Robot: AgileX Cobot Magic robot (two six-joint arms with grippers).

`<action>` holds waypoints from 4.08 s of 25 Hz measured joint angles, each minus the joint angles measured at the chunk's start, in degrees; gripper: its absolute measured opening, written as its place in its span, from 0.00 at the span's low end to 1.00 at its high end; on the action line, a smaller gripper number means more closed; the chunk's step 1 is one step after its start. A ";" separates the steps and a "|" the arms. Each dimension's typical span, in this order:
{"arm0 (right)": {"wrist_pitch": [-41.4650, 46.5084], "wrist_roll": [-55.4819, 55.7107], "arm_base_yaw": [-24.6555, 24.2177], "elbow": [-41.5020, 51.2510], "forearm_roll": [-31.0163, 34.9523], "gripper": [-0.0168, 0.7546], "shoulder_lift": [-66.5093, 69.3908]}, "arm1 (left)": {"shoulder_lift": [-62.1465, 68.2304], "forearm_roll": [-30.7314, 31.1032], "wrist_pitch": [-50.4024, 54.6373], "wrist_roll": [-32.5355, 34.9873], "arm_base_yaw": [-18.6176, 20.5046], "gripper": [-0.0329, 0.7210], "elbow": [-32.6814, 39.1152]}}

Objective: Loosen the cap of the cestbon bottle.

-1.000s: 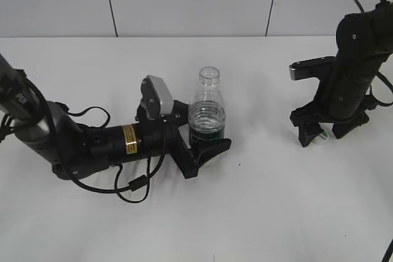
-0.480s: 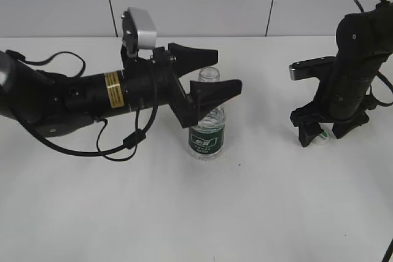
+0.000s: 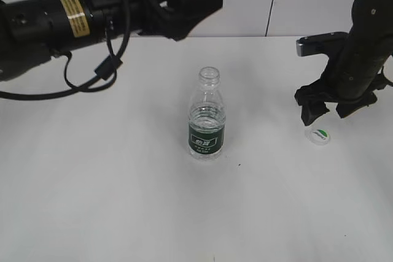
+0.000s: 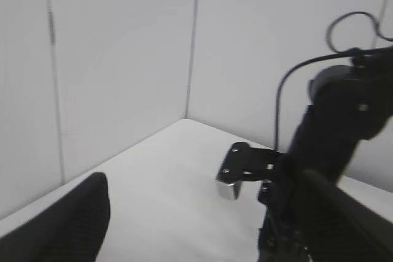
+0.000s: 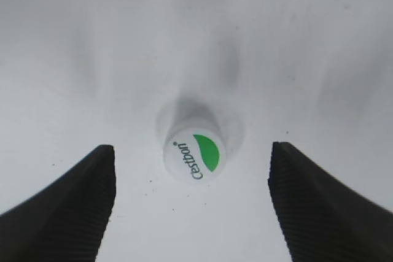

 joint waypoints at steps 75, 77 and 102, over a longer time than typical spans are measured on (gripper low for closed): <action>27.41 0.30 -5.65 2.26 -1.36 0.79 -53.53 | -71.90 -42.03 112.37 40.88 20.66 0.76 1.89; 27.41 0.28 -5.65 3.89 -1.43 0.79 -55.64 | -76.37 -42.03 111.49 40.95 20.66 0.76 5.72; 27.30 1.20 -5.65 17.97 -0.84 0.79 -88.91 | -98.08 -48.09 108.12 45.38 20.59 0.59 22.39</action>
